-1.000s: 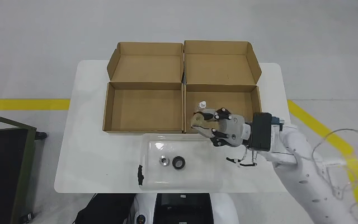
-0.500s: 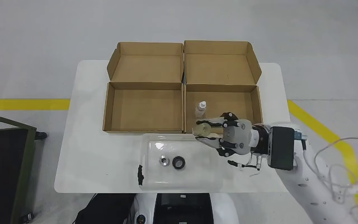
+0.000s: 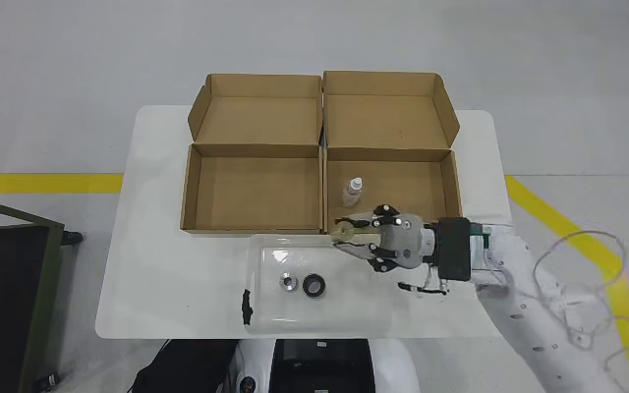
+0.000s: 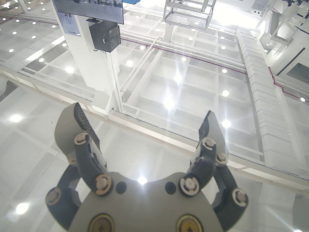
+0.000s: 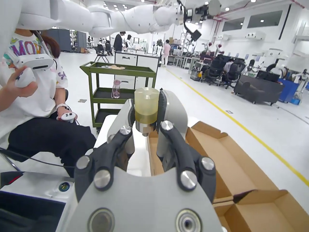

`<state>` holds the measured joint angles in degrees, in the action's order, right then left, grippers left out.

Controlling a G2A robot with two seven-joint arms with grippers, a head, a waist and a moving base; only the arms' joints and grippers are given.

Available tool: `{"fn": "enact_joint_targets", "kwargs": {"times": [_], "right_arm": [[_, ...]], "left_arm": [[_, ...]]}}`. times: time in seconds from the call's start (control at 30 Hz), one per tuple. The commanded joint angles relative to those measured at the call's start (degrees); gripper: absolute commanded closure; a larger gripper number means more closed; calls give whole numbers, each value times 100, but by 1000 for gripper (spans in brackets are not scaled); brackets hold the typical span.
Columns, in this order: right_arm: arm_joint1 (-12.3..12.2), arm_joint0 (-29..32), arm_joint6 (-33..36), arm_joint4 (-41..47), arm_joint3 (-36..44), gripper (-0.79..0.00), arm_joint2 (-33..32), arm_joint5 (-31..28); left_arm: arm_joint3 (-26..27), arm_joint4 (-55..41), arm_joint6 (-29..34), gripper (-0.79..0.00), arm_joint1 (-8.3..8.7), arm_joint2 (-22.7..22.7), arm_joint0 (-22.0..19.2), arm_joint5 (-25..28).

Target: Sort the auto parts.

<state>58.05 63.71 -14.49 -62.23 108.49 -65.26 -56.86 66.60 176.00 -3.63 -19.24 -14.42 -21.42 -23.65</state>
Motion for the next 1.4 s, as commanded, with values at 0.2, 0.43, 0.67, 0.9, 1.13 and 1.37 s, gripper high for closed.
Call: {"fn": "enact_joint_targets", "kwargs": {"times": [0.2, 0.43, 0.67, 0.9, 1.13, 1.37], "right_arm": [[-42, 193, 870, 162, -361, 0, 16, 26], [-89, 395, 1038, 637, -814, 0, -146, -112], [-105, 370, 1571, 620, -1250, 0, -244, 267], [-127, 340, 2105, 472, -1358, 0, -415, 811], [-170, 440, 2988, 220, -1212, 0, -636, 1574], [-179, 396, 3856, -22, -1115, 0, -607, 2011]], "left_arm": [[0, 0, 0, -785, 0, 0, 0, 0], [0, 0, 0, -785, 0, 0, 0, 0], [0, 0, 0, -785, 0, 0, 0, 0], [0, 0, 0, -785, 0, 0, 0, 0], [0, 0, 0, -785, 0, 0, 0, 0], [0, 0, 0, -785, 0, 0, 0, 0]]}}
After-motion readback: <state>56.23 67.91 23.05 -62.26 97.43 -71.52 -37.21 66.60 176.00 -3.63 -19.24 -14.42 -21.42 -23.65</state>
